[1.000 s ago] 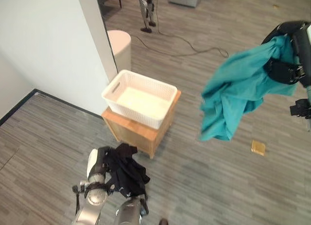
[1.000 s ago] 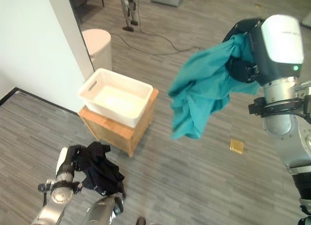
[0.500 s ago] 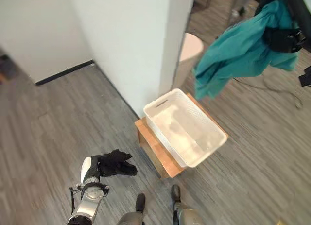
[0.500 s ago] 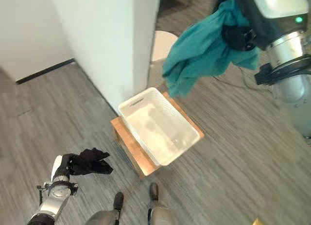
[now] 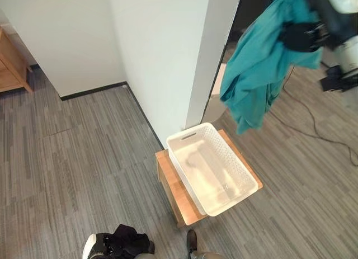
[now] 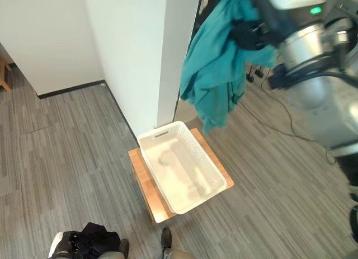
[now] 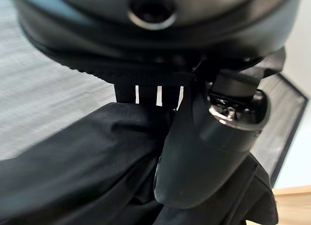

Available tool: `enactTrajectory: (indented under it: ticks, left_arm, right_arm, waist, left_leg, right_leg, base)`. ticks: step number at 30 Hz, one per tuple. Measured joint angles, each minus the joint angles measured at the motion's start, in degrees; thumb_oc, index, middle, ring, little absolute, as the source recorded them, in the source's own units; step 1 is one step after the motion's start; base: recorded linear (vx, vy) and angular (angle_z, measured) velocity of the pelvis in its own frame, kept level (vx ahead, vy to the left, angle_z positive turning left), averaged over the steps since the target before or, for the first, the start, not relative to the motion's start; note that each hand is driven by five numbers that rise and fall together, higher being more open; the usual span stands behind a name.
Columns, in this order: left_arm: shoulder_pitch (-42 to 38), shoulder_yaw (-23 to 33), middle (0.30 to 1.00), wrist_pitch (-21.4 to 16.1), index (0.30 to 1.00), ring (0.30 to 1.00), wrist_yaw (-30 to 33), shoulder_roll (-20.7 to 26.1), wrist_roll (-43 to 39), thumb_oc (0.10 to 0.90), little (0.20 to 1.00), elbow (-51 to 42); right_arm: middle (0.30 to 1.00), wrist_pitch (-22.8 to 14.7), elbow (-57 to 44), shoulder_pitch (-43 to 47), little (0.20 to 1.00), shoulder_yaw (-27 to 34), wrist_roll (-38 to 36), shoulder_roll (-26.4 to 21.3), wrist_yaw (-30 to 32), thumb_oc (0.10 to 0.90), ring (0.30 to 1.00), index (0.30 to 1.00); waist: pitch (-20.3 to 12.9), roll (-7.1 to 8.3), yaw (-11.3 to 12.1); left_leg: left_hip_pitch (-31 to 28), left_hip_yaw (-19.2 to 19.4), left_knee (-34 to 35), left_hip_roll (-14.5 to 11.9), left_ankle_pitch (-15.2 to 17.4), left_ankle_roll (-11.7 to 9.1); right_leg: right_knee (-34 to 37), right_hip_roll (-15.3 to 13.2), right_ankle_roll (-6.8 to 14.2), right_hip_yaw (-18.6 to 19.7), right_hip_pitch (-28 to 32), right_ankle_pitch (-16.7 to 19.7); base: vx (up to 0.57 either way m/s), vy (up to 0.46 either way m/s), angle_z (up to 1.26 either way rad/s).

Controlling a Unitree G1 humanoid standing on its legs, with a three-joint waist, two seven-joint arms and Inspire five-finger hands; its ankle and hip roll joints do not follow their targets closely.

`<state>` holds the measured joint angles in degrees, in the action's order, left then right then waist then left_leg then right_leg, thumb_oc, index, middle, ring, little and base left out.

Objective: Pick up bed clothes into laundry basket.

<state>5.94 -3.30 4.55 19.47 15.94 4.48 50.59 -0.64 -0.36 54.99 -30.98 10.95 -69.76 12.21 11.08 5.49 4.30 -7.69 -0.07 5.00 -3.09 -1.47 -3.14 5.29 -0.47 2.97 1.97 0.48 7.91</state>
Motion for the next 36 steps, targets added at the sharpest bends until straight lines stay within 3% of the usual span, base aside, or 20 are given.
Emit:
enactTrajectory:
  ticks: [3, 9, 15, 18, 22, 25, 32, 36]
  left_arm:
    - [-0.53, -1.17, 0.3, -0.04, 0.3, 0.3, 0.0, 0.3, -0.52, 0.4, 0.3, 0.15]
    - [-0.03, -1.21, 0.3, -0.05, 0.3, 0.3, 0.02, 0.22, -2.16, 0.4, 0.3, 0.48]
    - [0.44, -1.13, 0.3, -0.02, 0.3, 0.3, 0.03, -0.09, -2.28, 0.4, 0.3, 0.87]
    - [0.17, -1.13, 0.3, -0.02, 0.3, 0.3, 0.03, -0.48, -2.3, 0.4, 0.3, 0.75]
    - [0.21, -1.15, 0.3, 0.02, 0.3, 0.3, 0.03, -0.59, -2.29, 0.4, 0.3, 0.73]
    - [-0.01, -1.14, 0.3, 0.0, 0.3, 0.3, 0.06, -0.87, -2.22, 0.4, 0.3, 0.64]
    - [-0.43, -1.26, 0.3, 0.2, 0.3, 0.3, 0.05, -1.06, -2.07, 0.4, 0.3, 1.03]
    - [-1.23, -1.4, 0.3, 0.2, 0.3, 0.3, 0.05, -1.06, -2.02, 0.4, 0.3, 1.11]
  right_arm:
    - [0.3, -0.59, 1.7, 0.29, 0.3, -2.58, -0.31, 4.33, -1.25, 0.4, 0.3, 0.3]
    - [0.3, -0.66, 8.06, 0.34, 0.3, -6.7, -1.83, 5.37, -3.22, 0.4, 0.3, 0.3]
    - [0.3, 1.18, 8.7, -4.54, 0.3, -2.73, -2.47, 7.69, -3.68, 0.4, 0.3, 0.3]
    - [0.3, 1.52, 8.47, -11.14, 0.3, 2.11, -2.2, 12.92, -3.75, 0.4, 0.3, 0.3]
    - [0.3, 3.26, 8.48, -14.8, 0.3, 2.15, -0.97, 19.31, -4.5, 0.4, 0.3, 0.3]
    - [0.3, 3.6, 8.57, -15.07, 0.3, 0.84, -0.2, 21.37, -5.08, 0.4, 0.3, 0.3]
    - [0.3, 4.28, 11.85, -15.06, 0.3, -0.67, 3.3, 32.34, -5.14, 0.4, 0.3, 0.3]
    - [0.3, 4.45, 18.91, -15.07, 0.3, -1.8, 4.8, 33.29, -5.15, 0.4, 0.3, 0.3]
  waist:
    - [-0.72, 0.6, 0.14]
    - [-0.77, 0.15, 0.64]
    - [-0.69, -1.15, -0.14]
    - [-0.59, -2.15, -0.27]
    - [-0.42, -3.66, -0.5]
    - [0.02, -4.83, -0.24]
    - [0.08, -5.48, -0.06]
    - [0.35, -6.04, 0.9]
  left_leg:
    - [0.04, 0.23, -0.01, 0.19, -0.02, 0.01]
    - [0.41, -0.59, -0.02, 0.64, -0.15, 0.21]
    - [0.4, -0.75, -0.01, 0.7, -0.14, 0.22]
    - [0.07, -0.83, 0.0, 0.65, -0.14, 0.22]
    - [0.04, -0.51, 0.01, 0.47, -0.16, 0.22]
    - [0.14, -0.5, 0.01, 0.34, -0.22, 0.13]
    - [0.25, -0.28, 0.0, 0.05, -0.23, 0.11]
    - [0.3, -0.39, 0.0, 0.12, -0.23, 0.11]
  right_leg:
    - [0.01, -0.27, -0.22, -0.14, -0.09, -0.14]
    - [-0.05, -0.75, -0.47, -0.9, -0.1, 0.43]
    - [-0.06, -0.86, -0.5, -1.16, 0.0, 0.42]
    - [-0.04, -0.86, -0.44, -1.35, 0.37, 0.32]
    - [-0.01, -0.67, -0.15, -1.2, 0.27, 0.02]
    - [-0.02, -0.56, -0.17, -1.23, 0.16, 0.04]
    - [-0.03, -0.24, -0.74, -1.03, -0.02, 0.44]
    - [-0.02, -0.37, -0.71, -1.18, 0.0, 0.41]
  base:
    - [0.0, 0.0, 0.0]
    - [-0.01, -0.008, 0.07]
    - [0.0, -0.003, 0.01]
    - [0.01, -0.035, 0.02]
    - [0.01, -0.013, -0.02]
    - [0.01, -0.017, -0.02]
    - [0.0, -0.006, -0.02]
    - [0.0, 0.0, 0.0]
